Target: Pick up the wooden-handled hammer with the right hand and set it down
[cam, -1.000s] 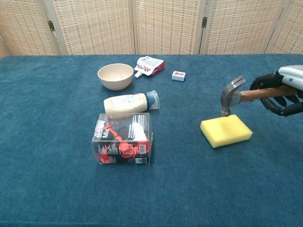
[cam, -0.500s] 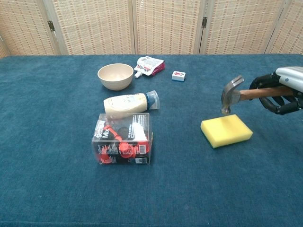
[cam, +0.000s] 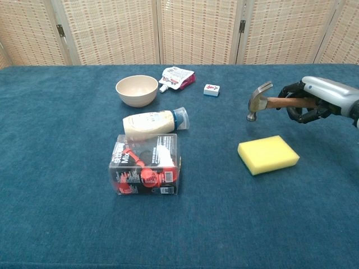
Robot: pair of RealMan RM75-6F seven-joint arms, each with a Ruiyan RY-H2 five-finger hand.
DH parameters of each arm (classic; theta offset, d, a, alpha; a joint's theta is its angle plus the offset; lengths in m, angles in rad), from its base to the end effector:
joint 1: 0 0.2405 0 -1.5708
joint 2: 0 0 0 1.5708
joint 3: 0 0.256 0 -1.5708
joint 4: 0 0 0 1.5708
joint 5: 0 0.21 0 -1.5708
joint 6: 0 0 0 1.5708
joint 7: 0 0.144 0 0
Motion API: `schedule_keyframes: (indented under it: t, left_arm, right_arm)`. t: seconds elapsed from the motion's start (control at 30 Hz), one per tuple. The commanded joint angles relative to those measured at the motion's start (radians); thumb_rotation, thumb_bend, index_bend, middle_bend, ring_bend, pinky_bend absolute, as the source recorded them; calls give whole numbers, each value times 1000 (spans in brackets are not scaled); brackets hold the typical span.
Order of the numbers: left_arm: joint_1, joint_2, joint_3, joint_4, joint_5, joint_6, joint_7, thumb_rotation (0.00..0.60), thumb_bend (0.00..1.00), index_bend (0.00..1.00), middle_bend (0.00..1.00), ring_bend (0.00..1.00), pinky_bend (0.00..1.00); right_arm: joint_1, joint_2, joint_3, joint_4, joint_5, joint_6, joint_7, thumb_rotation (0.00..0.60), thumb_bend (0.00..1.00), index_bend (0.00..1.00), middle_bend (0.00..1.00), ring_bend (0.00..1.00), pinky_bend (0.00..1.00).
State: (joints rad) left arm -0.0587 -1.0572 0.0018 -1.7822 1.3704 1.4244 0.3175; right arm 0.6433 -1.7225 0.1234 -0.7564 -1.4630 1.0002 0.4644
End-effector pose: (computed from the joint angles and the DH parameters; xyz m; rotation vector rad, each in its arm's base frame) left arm -0.3102 0.1577 0.1540 -1.4236 -0.9050 -0.5902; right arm -0.2687 -0.3798 -0.0010 1.6501 -1.1042 1.0661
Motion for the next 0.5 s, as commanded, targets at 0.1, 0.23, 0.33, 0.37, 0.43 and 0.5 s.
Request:
schedule_keyframes:
  t: [0.1, 0.23, 0.33, 0.37, 0.43, 0.5]
  left_arm:
    - [0, 2, 1, -1, -6, -4, -2, 600, 201, 296, 134, 116, 217]
    - [-1, -2, 0, 3, -9, -7, -5, 600, 201, 297, 134, 116, 217]
    - [-7, -7, -3, 8, -12, -17, -7, 600, 201, 297, 134, 116, 216]
    - [-10, -9, -4, 11, -10, -19, -9, 600, 201, 297, 134, 117, 216]
    - [-14, -15, -7, 19, 2, -17, -15, 600, 201, 298, 134, 116, 216]
    - [-15, -23, -10, 30, 15, -7, -22, 600, 201, 299, 134, 116, 217]
  right_arm:
    - [27, -18, -1, 58, 1, -32, 81, 600, 445, 59, 203, 149, 264]
    - [-4, 37, -12, 17, -10, 16, 76, 600, 414, 0, 177, 123, 240]
    - [-51, 103, -20, -48, -10, 78, 42, 600, 400, 0, 177, 123, 241]
    - [-67, 125, -22, -73, -9, 95, 29, 600, 400, 0, 177, 123, 240]
    - [-108, 183, -32, -143, -8, 142, -12, 600, 401, 0, 191, 123, 240]
    - [-155, 249, -45, -228, -8, 191, -71, 600, 405, 0, 237, 123, 240]
